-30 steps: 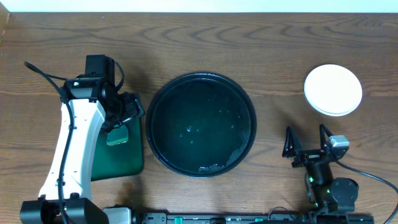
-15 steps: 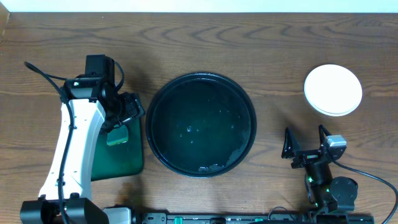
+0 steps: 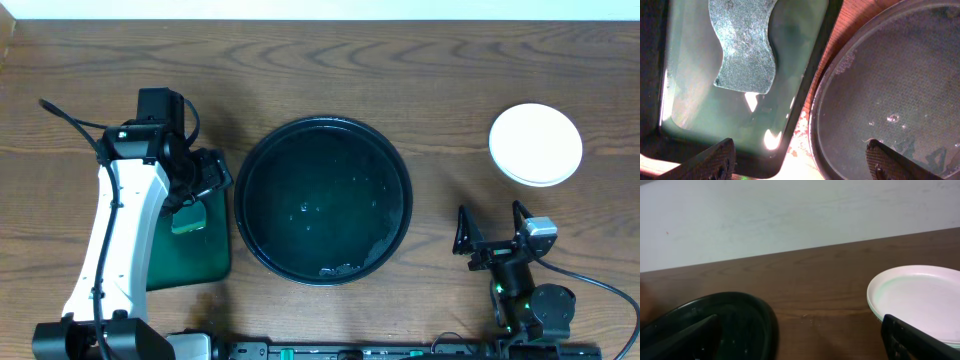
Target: Clean dirty plates on tray and stack at the side
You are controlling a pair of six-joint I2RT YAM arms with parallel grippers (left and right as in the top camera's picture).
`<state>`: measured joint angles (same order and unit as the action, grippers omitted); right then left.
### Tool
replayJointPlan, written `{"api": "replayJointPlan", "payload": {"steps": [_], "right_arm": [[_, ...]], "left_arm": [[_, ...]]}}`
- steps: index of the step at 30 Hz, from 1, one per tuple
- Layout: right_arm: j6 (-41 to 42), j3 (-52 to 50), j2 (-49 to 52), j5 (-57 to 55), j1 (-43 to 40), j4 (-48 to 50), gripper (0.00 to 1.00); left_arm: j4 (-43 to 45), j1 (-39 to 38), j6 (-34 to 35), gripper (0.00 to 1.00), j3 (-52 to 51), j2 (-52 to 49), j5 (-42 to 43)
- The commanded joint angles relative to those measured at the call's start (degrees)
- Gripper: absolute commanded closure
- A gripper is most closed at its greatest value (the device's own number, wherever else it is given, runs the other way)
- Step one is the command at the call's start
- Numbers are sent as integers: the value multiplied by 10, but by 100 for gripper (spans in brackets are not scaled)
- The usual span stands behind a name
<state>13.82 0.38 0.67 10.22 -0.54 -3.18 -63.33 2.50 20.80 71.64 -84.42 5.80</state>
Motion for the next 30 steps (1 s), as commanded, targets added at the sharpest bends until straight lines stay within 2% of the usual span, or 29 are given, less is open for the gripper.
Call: {"api": "replayJointPlan", "payload": {"steps": [1, 24, 30], "right_arm": [[-6, -1, -4, -3, -5, -3, 1], [-6, -1, -3, -3, -5, -3, 1], [-6, -1, -3, -3, -5, -3, 1]], "left_arm": [[-2, -1, 3, 16, -2, 2, -7], [-2, -1, 2, 16, -2, 2, -7], [-10, -1, -27, 16, -2, 2, -69]]}}
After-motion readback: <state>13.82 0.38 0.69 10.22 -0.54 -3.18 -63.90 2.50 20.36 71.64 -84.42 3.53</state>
